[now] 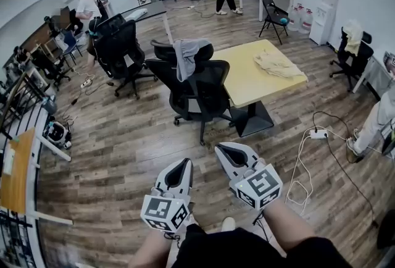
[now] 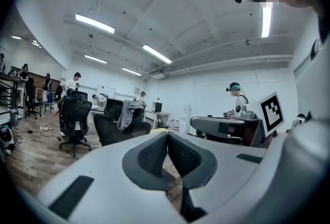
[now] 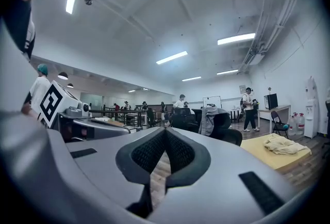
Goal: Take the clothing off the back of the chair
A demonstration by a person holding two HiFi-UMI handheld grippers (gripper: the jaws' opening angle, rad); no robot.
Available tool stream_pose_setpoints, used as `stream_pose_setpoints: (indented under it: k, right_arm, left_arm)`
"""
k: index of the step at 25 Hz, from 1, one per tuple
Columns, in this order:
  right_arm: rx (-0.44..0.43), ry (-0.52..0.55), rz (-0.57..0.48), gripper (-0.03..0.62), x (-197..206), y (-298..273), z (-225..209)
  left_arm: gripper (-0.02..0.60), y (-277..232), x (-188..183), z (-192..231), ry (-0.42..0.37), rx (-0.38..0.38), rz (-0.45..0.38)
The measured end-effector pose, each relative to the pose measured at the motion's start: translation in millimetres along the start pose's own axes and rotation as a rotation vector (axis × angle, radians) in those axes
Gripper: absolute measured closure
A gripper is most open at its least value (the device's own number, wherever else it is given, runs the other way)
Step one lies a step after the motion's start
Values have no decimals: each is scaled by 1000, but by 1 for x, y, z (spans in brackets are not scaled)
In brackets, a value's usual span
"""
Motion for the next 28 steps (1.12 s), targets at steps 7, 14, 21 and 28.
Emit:
stream_pose_setpoints:
  k: [7, 14, 21, 28]
  right_arm:
    - [-5, 3, 3, 582, -3, -14, 12]
    - [1, -2, 3, 582, -7, -37, 26]
    - [25, -10, 8, 582, -10, -71, 42]
    - [55, -19, 25, 582, -11, -107, 57]
  left_arm:
    - [565, 12, -1, 17, 3, -8, -5]
    - [565, 24, -6, 44, 1, -13, -5]
    - [565, 35, -8, 84, 9, -4, -4]
    - [565, 41, -14, 129, 24, 13, -6]
Point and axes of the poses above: the fingertips, and each gripper's own axes: y backward along the fingers, z to its left, x out of its underside, the point moved 8 cm from there along y, backward along the fingers, and after that the axes turned 7 degrees about x, right-handed, at the moved point
